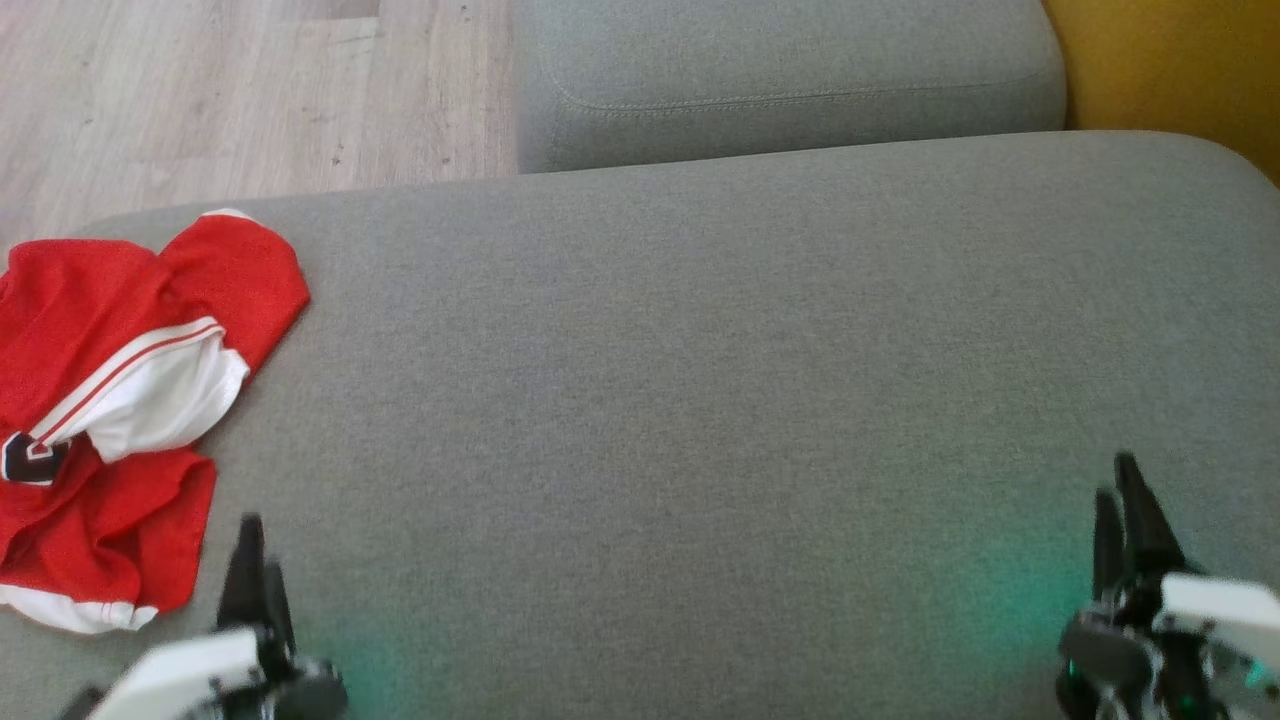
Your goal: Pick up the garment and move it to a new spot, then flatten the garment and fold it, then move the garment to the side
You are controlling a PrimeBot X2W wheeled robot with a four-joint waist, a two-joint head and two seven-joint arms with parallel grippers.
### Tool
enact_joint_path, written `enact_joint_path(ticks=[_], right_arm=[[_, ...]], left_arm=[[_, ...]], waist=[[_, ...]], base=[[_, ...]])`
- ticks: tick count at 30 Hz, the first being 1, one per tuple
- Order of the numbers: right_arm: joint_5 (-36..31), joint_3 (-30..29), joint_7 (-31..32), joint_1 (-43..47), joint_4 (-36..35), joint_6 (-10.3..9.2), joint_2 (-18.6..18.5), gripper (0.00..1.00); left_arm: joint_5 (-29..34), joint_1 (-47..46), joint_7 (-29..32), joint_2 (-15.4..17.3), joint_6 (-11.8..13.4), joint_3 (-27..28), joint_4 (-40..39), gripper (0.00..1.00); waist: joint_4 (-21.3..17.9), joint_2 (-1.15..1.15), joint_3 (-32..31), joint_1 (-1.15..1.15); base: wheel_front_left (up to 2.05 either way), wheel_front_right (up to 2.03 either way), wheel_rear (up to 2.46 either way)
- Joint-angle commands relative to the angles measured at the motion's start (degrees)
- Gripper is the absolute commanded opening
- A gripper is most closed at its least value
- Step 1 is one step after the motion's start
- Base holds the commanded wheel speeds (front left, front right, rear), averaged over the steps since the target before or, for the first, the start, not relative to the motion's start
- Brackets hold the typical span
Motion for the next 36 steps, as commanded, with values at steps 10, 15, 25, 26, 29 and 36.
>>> enact_joint_path(ticks=[10, 15, 25, 26, 29, 36], right_arm=[[-2.61, 1.11, -1.73, 0.39, -0.87, 0.00, -0.04, 1.00], [-6.13, 1.69, -2.57, 0.45, -1.66, -0.01, -0.27, 1.00], [-14.85, 3.46, -4.09, 0.51, -3.39, -0.01, -1.06, 1.00], [-15.84, 3.70, -4.26, 0.49, -3.57, -0.01, -1.18, 1.00], [-18.79, 4.48, -4.77, 0.42, -4.02, -0.01, -1.55, 1.00], [-25.91, 6.10, -5.95, 0.10, -4.54, -0.01, -2.43, 1.00]], left_arm=[[1.74, 0.43, -1.72, 0.03, 0.12, -1.03, -0.89, 1.00], [3.73, 0.60, -2.56, 0.04, 0.20, -1.35, -1.42, 1.00], [10.79, 0.71, -4.07, 0.45, 0.22, -2.36, -2.14, 1.00], [11.65, 0.69, -4.24, 0.49, 0.22, -2.50, -2.20, 1.00], [14.29, 0.59, -4.75, 0.64, 0.21, -2.96, -2.33, 1.00], [20.86, 0.24, -5.92, 1.19, 0.19, -4.21, -2.31, 1.00]], waist=[[0.02, 0.00, -0.06, 0.00], [0.04, 0.00, -0.13, 0.00], [0.08, 0.00, -0.32, 0.00], [0.09, 0.00, -0.33, 0.00], [0.12, 0.00, -0.39, 0.00], [0.25, 0.00, -0.53, 0.00]], base=[[0.00, 0.00, 0.00], [0.00, 0.00, 0.00], [0.00, 0.00, 0.00], [0.00, 0.00, 0.00], [0.00, 0.00, 0.00], [0.00, 0.00, 0.00]])
